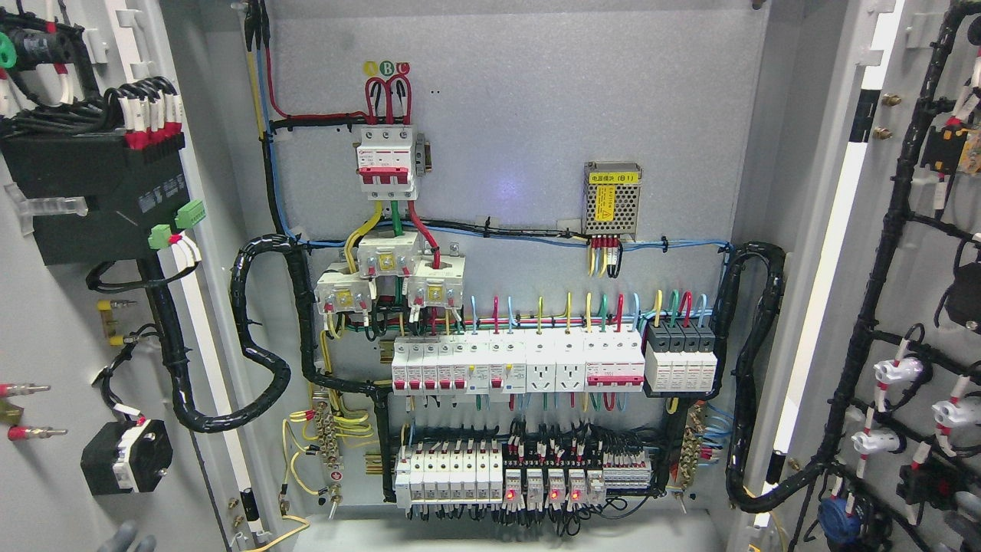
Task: Open door with both hands
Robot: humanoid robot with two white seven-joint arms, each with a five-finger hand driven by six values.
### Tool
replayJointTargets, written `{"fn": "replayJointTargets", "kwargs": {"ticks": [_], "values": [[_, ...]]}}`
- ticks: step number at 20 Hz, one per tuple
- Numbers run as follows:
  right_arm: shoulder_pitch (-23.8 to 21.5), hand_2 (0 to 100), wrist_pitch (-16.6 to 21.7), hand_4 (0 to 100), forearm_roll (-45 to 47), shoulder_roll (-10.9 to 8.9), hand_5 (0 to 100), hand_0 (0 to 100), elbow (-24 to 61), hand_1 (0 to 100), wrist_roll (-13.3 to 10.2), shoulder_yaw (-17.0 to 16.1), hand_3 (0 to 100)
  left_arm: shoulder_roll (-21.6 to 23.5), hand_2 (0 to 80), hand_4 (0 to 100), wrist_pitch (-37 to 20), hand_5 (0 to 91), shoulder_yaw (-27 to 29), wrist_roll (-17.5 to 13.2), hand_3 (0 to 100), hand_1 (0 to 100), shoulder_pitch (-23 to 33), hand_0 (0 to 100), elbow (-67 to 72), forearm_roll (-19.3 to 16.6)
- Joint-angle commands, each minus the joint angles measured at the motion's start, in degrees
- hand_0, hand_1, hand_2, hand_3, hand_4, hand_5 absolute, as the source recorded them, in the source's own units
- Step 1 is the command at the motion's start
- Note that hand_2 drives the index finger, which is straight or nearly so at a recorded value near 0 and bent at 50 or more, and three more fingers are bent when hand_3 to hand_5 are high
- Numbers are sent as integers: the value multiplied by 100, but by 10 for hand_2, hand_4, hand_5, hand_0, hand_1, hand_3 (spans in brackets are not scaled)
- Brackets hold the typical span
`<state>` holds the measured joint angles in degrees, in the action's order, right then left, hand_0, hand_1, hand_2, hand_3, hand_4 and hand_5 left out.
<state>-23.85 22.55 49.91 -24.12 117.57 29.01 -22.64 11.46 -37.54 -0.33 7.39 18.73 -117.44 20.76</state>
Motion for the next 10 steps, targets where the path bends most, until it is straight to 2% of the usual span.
{"fn": "replayJointTargets", "kwargs": {"ticks": [1, 10], "values": [[-102, 0, 4, 0, 19, 4, 0, 191, -15, 0, 0, -293, 0, 120, 0, 0, 36, 0, 525, -1, 0, 0, -53, 0, 194, 165], [-260, 0, 4, 0, 63, 56, 0, 191, -41, 0, 0, -416, 0, 252, 0, 0, 62, 0, 885, -1, 0, 0, -229, 0, 511, 507]]}}
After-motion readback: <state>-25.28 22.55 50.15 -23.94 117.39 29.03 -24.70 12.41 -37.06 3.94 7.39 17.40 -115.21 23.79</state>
